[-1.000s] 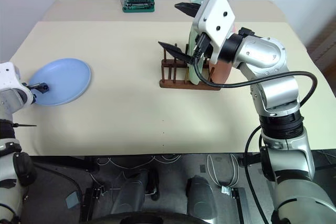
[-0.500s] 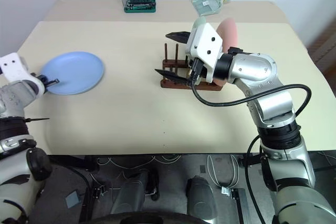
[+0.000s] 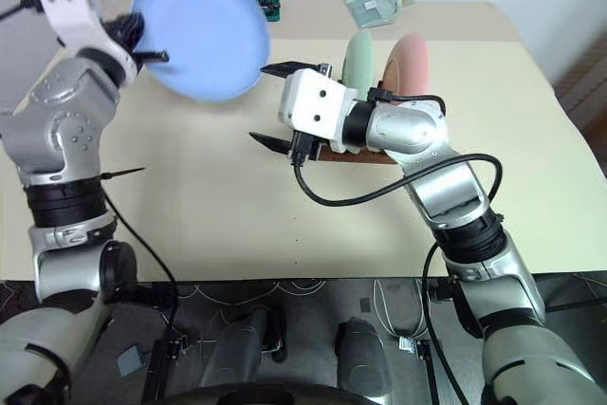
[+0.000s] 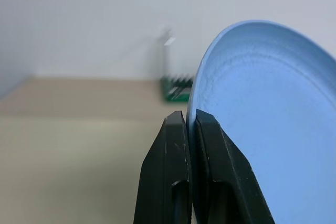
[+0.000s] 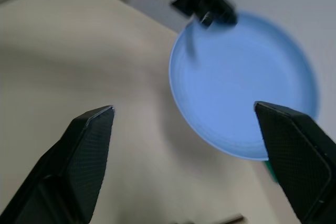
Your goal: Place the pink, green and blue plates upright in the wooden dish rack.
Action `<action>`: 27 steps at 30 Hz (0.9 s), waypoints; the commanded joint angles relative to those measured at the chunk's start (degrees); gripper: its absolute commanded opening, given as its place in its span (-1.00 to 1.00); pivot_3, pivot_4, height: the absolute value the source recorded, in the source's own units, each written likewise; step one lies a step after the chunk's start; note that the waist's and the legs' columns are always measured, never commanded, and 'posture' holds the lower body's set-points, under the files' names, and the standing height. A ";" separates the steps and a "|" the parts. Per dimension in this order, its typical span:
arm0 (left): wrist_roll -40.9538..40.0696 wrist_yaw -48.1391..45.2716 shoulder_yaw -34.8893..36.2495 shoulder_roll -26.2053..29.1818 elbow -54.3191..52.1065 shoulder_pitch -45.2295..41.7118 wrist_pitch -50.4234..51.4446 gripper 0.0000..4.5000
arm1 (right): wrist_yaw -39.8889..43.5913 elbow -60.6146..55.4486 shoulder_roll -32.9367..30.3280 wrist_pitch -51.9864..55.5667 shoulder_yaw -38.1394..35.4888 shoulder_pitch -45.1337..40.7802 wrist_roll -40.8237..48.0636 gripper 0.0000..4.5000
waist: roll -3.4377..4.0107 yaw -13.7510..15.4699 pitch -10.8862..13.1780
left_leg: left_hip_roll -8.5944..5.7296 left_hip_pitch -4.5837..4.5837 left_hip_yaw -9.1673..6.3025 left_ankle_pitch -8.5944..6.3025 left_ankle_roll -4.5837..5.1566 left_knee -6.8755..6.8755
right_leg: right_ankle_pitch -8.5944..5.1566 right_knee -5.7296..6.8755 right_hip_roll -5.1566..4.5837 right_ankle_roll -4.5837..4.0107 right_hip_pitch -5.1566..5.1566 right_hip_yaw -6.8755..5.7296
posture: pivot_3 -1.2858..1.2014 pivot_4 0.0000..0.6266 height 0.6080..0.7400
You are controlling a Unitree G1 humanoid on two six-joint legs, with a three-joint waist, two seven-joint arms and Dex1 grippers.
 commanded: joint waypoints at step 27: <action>-9.08 0.58 0.70 -6.36 -12.22 -3.61 11.77 -1.00 | -5.00 9.74 3.57 -12.35 2.15 -2.90 -18.43 -0.98 | 0.00 0.06 0.00 | 0.01 0.03 -0.04 0.03 -0.02 0.01 | 0.00 0.00 0.02 0.00 0.03 0.00 | 0.03 -0.52 0.94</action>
